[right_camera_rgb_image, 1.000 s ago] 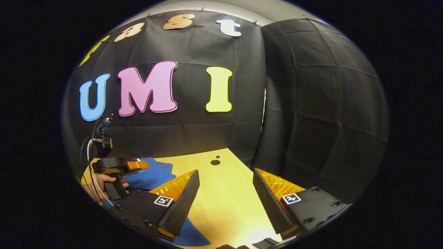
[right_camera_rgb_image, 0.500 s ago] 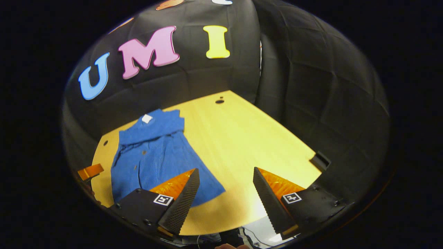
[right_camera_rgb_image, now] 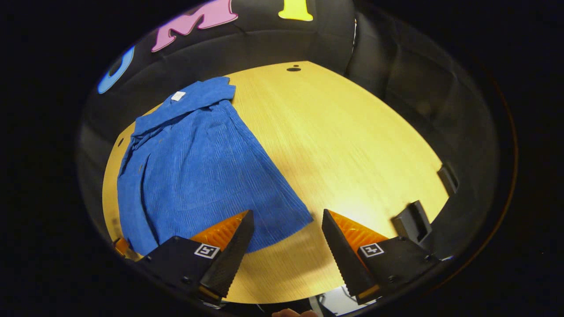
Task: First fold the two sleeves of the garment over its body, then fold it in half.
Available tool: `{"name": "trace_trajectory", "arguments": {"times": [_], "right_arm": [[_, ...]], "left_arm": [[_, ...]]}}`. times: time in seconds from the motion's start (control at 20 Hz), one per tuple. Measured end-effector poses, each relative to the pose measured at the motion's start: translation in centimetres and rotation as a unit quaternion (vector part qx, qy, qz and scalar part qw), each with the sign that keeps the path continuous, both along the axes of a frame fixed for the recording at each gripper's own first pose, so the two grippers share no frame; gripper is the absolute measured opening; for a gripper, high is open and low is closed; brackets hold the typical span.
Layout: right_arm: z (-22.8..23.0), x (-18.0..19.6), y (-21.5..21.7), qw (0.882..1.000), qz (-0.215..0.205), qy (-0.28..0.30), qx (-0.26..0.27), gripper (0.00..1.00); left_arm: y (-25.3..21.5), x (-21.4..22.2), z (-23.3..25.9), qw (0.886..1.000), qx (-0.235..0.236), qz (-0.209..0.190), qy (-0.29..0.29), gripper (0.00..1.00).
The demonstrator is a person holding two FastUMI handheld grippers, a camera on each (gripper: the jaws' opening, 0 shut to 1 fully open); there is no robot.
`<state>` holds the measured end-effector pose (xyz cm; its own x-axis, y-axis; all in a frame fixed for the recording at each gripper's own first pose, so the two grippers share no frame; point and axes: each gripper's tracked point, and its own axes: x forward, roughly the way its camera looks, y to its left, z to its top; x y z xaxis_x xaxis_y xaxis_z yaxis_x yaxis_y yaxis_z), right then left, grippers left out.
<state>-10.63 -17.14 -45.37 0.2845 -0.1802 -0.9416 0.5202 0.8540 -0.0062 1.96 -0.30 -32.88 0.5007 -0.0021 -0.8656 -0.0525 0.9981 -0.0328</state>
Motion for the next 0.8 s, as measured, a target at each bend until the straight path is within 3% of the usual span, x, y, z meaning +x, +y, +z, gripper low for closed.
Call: {"name": "trace_trajectory", "arguments": {"times": [0.1,0.25,0.3,0.35,0.4,0.45,0.55,0.6,0.65,0.7,0.75,0.8], "right_arm": [[-1.1,0.4,-0.7,1.000,-0.006,0.014,-0.006,0.99],[-1.2,1.7,-0.8,1.000,0.018,0.019,-0.009,0.99],[-1.2,1.4,-0.4,0.999,0.022,0.025,-0.005,0.84],[-1.1,1.6,-0.4,0.999,0.023,0.021,-0.006,0.81],[-1.3,1.4,-0.3,0.999,0.023,0.025,-0.007,0.75],[-1.5,1.8,0.2,1.000,0.022,0.020,-0.002,0.70],[-1.3,2.2,1.3,0.999,0.032,0.016,0.004,0.52],[-1.3,2.2,1.7,0.999,0.040,0.018,-0.004,0.28],[-1.3,2.6,2.0,0.998,0.057,0.015,-0.017,0.16],[-1.5,2.9,2.5,0.997,0.080,0.009,-0.014,0.12],[-1.4,3.4,3.5,0.995,0.101,-0.004,-0.004,0.11],[-1.3,3.8,4.3,0.993,0.115,-0.012,0.008,0.06]], "left_arm": [[0.2,1.1,-0.1,1.000,0.014,0.004,-0.005,0.81],[-0.5,2.3,-0.3,0.999,0.038,-0.012,0.004,0.85],[-1.2,2.5,-0.2,0.999,0.039,-0.014,0.006,0.84],[-1.7,2.5,-0.3,0.999,0.038,-0.019,0.003,0.80],[-2.3,2.6,-0.3,0.999,0.039,-0.020,-0.003,0.81],[-2.7,2.7,-0.3,0.999,0.039,-0.016,-0.006,0.74],[-3.2,2.6,-0.4,0.999,0.039,-0.017,-0.009,0.56],[-3.7,2.6,-0.3,0.999,0.036,-0.021,-0.009,0.40],[-4.1,2.8,-0.6,0.999,0.032,-0.023,-0.008,0.37],[-4.2,2.9,-0.7,0.999,0.031,-0.016,-0.007,0.18],[-4.4,2.9,-0.6,1.000,0.024,-0.018,-0.006,0.08],[-5.1,2.9,-0.3,1.000,0.003,-0.028,-0.008,0.06]]}}
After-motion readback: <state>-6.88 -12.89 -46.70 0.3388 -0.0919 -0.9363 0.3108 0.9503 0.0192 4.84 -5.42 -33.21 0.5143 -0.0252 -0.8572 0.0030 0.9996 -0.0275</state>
